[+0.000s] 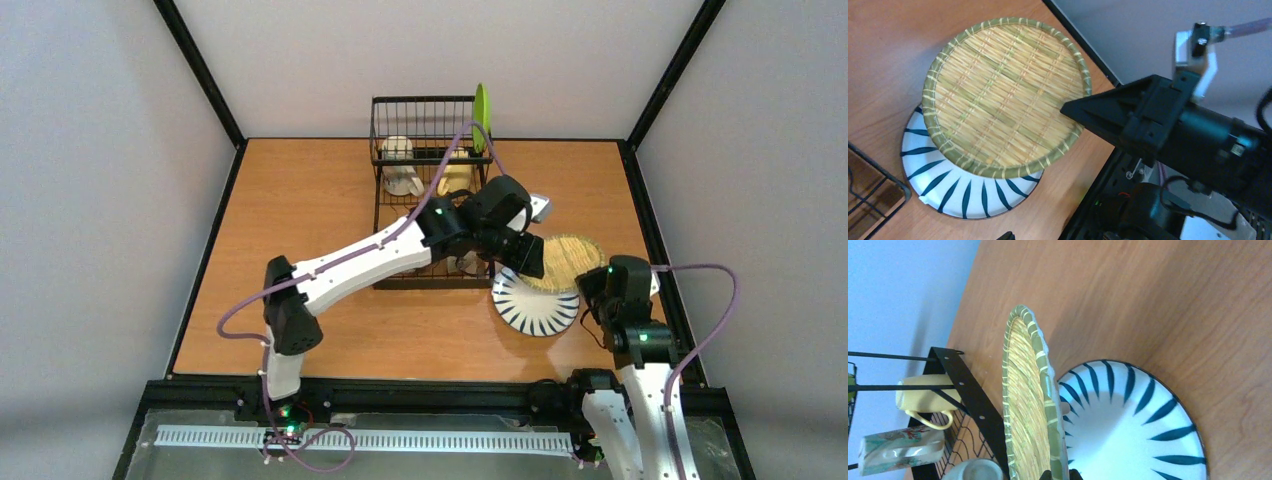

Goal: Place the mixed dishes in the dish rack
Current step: Place the plate on the dish rack.

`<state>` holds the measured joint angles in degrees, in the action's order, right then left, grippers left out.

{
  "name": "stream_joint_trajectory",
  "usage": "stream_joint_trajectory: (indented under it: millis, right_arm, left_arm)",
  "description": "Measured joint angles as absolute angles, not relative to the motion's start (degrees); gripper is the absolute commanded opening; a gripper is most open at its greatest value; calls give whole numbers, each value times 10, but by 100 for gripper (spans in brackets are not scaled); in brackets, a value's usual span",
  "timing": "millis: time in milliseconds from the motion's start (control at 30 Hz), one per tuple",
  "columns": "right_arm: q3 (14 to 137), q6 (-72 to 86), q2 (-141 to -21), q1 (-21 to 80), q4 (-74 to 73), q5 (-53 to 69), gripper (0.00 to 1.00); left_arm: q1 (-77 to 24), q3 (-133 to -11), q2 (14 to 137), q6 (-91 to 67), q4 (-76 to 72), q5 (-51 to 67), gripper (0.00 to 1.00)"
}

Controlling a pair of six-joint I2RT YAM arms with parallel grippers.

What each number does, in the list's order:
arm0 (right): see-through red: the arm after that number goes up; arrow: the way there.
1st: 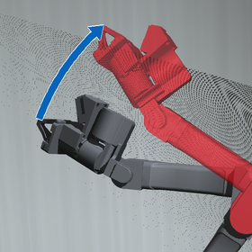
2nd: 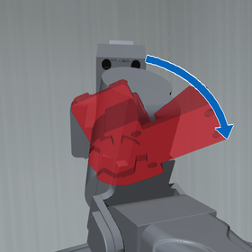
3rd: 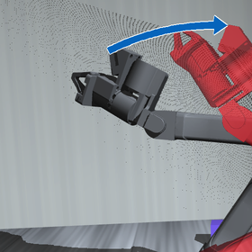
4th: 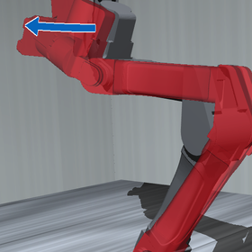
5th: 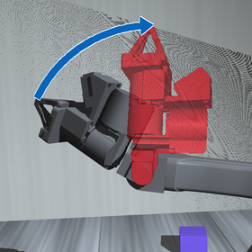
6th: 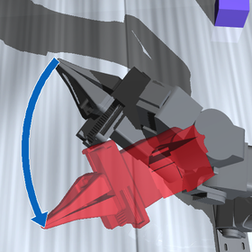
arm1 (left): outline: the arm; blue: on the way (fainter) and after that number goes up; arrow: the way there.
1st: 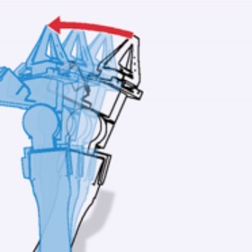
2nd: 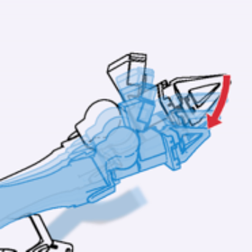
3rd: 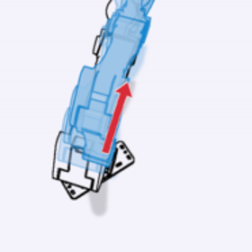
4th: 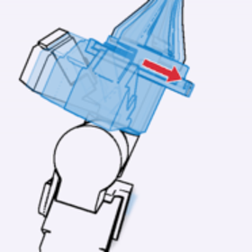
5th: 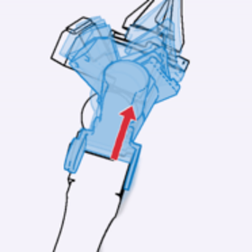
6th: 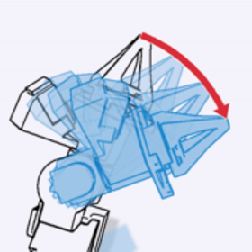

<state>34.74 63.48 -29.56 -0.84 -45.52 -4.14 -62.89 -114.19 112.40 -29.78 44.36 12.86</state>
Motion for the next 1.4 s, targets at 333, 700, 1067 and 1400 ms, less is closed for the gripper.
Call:
stream_joint_trajectory:
  millis: [333, 700, 1067, 1400]
  right_arm:
    - [506, 582, -443, -8, -409, -68, 2]
    - [771, 479, -645, -8, -357, -100, 2]
    - [1058, 372, -824, 42, -360, -130, 2]
    - [1352, 246, -1015, 186, -394, -216, 2]
  left_arm:
    - [-629, -1157, 1031, -312, 477, 75, 100]
    - [-629, -1143, 938, -322, 482, 1, 100]
    - [-629, -1045, 853, -337, 485, -53, 100]
    - [-629, -958, 785, -349, 487, -83, 100]
